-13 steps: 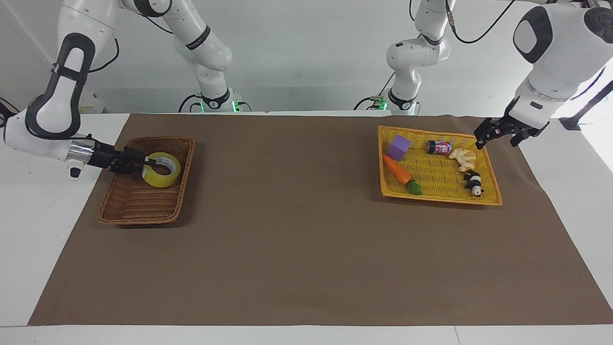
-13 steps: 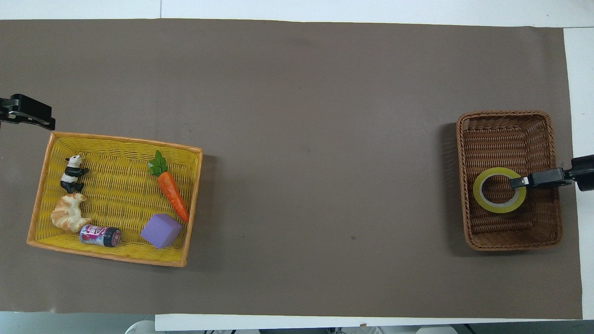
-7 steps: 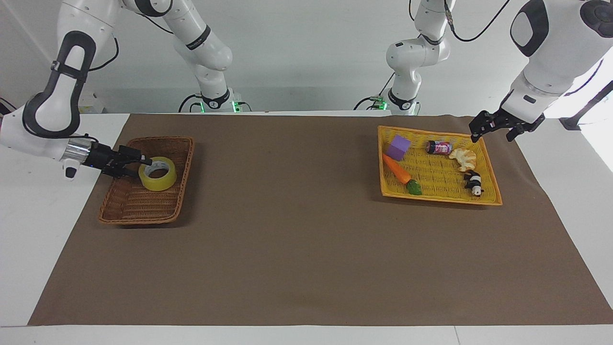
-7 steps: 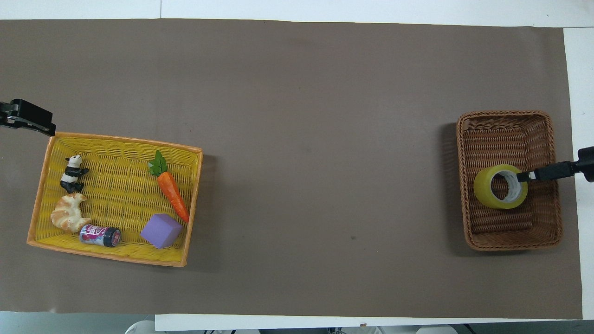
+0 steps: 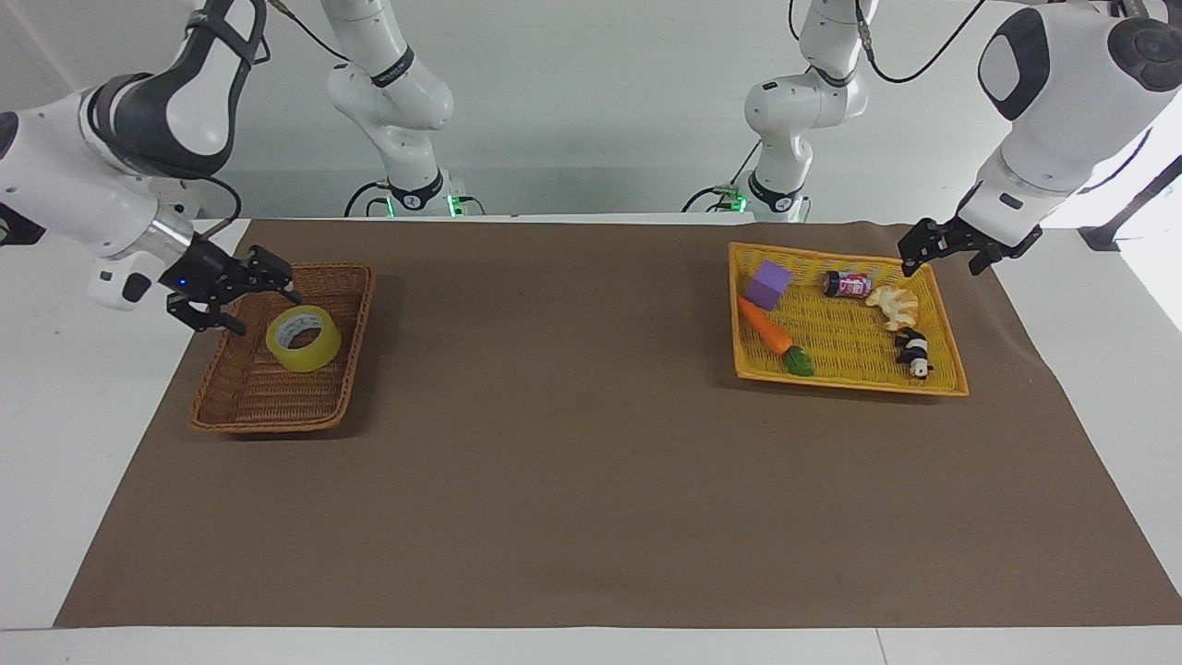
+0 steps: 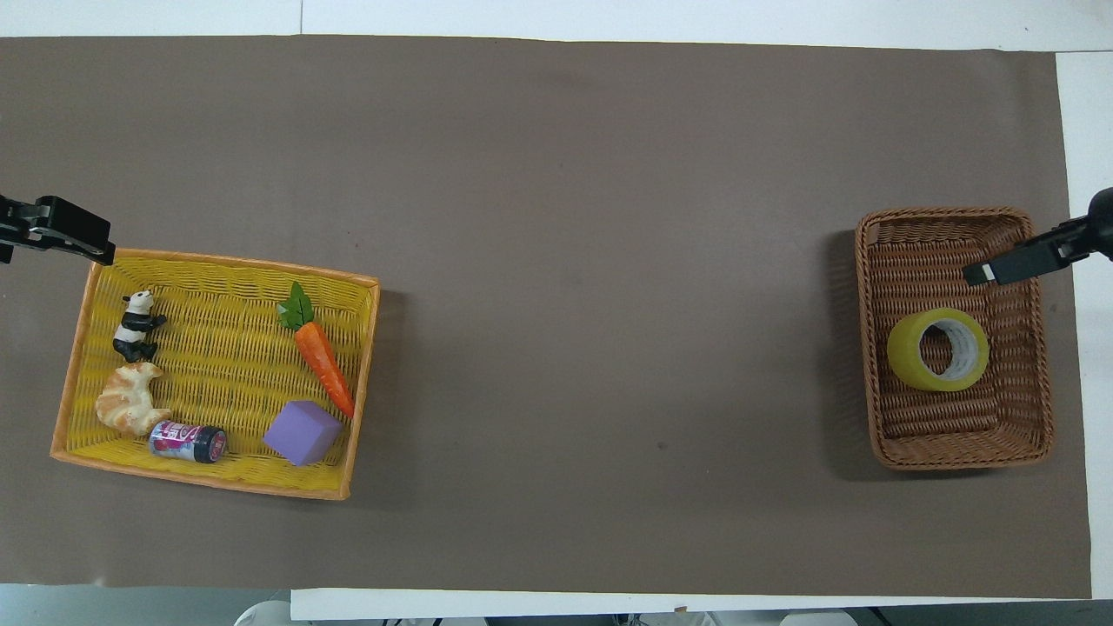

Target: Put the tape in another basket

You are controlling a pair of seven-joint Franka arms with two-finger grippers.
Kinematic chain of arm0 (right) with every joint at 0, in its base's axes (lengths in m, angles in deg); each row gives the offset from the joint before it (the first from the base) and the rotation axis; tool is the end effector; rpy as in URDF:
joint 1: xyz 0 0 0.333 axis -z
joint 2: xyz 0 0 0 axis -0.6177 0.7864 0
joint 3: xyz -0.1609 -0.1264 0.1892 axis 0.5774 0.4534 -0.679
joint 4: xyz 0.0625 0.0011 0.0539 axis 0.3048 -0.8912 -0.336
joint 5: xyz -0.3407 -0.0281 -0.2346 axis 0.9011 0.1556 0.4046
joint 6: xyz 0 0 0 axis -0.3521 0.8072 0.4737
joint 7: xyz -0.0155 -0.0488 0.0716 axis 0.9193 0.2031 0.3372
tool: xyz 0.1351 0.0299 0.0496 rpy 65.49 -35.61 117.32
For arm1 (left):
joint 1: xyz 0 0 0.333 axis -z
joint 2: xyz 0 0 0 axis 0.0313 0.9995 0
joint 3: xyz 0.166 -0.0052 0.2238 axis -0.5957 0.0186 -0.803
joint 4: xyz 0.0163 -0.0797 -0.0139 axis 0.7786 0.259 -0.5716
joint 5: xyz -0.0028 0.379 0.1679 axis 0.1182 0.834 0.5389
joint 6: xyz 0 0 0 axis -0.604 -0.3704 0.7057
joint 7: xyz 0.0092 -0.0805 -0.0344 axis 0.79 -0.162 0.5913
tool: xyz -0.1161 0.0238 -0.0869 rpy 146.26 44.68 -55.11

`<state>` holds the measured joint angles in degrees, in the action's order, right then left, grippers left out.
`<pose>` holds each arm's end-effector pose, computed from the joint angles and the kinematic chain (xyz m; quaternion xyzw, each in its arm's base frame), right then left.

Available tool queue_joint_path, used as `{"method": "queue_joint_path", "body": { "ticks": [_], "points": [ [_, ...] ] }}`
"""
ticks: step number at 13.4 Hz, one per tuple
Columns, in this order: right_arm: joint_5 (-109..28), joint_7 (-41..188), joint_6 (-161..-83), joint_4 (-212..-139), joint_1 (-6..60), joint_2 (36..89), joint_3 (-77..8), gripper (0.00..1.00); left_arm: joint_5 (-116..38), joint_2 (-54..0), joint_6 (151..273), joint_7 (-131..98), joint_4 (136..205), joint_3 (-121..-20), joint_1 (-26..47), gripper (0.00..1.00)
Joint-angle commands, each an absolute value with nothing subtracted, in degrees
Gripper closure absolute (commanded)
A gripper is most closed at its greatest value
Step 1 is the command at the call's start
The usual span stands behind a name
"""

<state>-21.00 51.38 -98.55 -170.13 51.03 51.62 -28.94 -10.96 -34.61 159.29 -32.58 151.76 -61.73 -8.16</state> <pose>0.5763 -0.0859 0.4375 -0.9799 -0.1534 0.0395 0.1210 0.5682 -0.0442 0.5137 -0.9961 0.0546 0.0644 0.0271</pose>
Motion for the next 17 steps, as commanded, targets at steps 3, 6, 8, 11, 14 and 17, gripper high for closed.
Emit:
{"method": "queue_joint_path", "body": {
  "ticks": [3, 6, 8, 11, 14, 17],
  "points": [
    [-14.2, 67.6, -89.5, -163.9, 46.9, 48.7, -29.3, 0.00, -10.2, -36.1, 159.0, -33.0, 153.0, -62.2, -8.4, 0.00],
    [-11.8, 73.6, -87.9, -163.8, 46.9, 46.5, -29.3, 0.00, -10.2, -36.1, 159.0, -33.0, 153.1, -62.3, -8.5, 0.00],
    [-9.3, 78.5, -87.2, -159.7, 46.8, 47.7, -30.0, 0.00, -10.2, -36.1, 159.0, -33.0, 153.0, -62.3, -8.4, 0.00],
    [-7.1, 79.6, -87.3, -157.8, 43.1, 48.7, -28.7, 0.00, -10.2, -36.1, 159.0, -33.0, 153.0, -62.3, -8.4, 0.00],
    [-7.0, 80.3, -87.0, -157.5, 38.6, 48.7, -25.2, 0.00, -10.2, -36.1, 159.0, -33.0, 153.0, -62.3, -8.4, 0.00],
    [-7.3, 80.2, -85.4, -157.4, 38.5, 48.4, -24.2, 0.00, -10.2, -36.1, 159.0, -33.0, 153.0, -62.3, -8.5, 0.00]
  ]
}}
